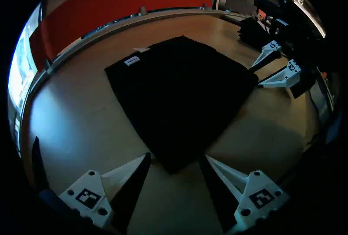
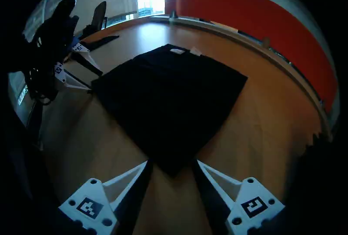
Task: Fold towel
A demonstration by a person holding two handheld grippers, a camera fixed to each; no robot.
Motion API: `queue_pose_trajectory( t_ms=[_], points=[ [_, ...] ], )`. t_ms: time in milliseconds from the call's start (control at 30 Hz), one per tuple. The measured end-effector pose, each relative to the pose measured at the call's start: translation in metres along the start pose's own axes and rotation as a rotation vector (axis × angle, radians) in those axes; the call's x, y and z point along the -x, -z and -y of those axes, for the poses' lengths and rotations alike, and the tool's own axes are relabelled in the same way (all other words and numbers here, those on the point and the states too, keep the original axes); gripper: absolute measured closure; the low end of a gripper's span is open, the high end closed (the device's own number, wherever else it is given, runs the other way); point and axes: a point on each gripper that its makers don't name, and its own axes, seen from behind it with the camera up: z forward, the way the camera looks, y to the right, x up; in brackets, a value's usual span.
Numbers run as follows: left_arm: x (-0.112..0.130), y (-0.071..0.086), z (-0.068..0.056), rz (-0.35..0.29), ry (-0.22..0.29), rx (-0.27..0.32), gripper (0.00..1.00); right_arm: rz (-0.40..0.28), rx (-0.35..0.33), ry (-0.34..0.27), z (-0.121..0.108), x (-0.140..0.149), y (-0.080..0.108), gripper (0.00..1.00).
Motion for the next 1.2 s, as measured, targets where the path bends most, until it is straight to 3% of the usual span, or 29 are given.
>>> queue_pose_trajectory(
  t_ms=[233,500,567,700,967,1200],
  points=[
    [0.000,-0.001,0.000,0.005,0.006,-0.003,0.24,0.003,0.001,-0.003,-0.002,0.000,0.000,0.52],
    [-0.001,-0.001,-0.004,0.010,0.004,-0.006,0.52,0.004,-0.005,0.003,0.001,-0.001,-0.002,0.73],
    [-0.002,-0.001,-0.003,0.012,0.007,-0.011,0.72,0.006,-0.006,0.001,0.002,-0.001,-0.002,0.80],
    [-0.004,-0.001,-0.002,0.019,0.026,-0.019,0.87,0.000,-0.011,-0.002,0.005,-0.003,-0.001,0.84],
    [-0.008,0.004,0.000,0.021,0.048,-0.025,0.88,-0.028,0.009,-0.001,0.006,-0.015,0.005,0.84],
    [-0.025,0.024,0.002,-0.002,0.057,-0.037,0.88,-0.062,0.025,-0.006,0.003,-0.035,0.021,0.84]
  ],
)
